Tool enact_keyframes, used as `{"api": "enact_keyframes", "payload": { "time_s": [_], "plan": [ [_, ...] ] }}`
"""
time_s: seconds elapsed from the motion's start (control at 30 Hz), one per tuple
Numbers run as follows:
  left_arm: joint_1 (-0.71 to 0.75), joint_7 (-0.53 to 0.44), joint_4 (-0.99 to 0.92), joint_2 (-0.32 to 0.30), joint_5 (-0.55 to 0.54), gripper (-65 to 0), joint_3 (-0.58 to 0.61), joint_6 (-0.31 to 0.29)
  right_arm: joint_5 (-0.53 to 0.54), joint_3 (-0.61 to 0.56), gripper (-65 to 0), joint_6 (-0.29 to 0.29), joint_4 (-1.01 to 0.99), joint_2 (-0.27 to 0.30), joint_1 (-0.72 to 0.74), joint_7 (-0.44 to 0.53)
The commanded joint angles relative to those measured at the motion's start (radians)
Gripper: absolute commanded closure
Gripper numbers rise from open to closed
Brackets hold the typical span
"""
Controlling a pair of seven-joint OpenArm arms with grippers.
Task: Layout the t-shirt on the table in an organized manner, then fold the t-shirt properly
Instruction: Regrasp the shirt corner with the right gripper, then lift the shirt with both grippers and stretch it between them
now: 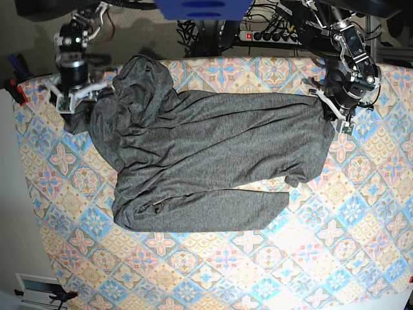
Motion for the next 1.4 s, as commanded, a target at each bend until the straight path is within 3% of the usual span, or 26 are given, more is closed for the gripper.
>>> {"api": "enact_keyframes", "payload": {
  "time_s": [0.0, 0.97, 1.03, 1.17, 1.37],
  "plan": [
    [-0.004, -0.004, 0.011, -0.01, -0.005, -2.5, 0.0, -0.006, 0.004, 0.003, -26.9, 0.009, 0.014, -0.001, -0.011, 0.014],
    [-0.002, -0.003, 0.013, -0.01, -0.005, -2.5, 0.0, -0.006, 0.007, 0.002, -26.0, 0.02, -0.302, -0.001, 0.015, 0.022],
    [-0.002, -0.003, 0.013, -0.01, -0.005, -2.5, 0.0, -0.006, 0.007, -0.003, -20.9, 0.02, -0.308, -0.001, 0.015, 0.022],
    [-0.002, -0.003, 0.016, -0.01, -0.005, -2.5, 0.0, -0.006, 0.007, -0.001, -0.2, 0.02, -0.299, -0.001, 0.02, 0.017],
    [-0.011, -0.004, 0.016, -0.01, -0.005, -2.4, 0.0, -0.006, 0.001, 0.006, 0.0, 0.02, -0.219, 0.004, 0.118, 0.012]
  ]
}}
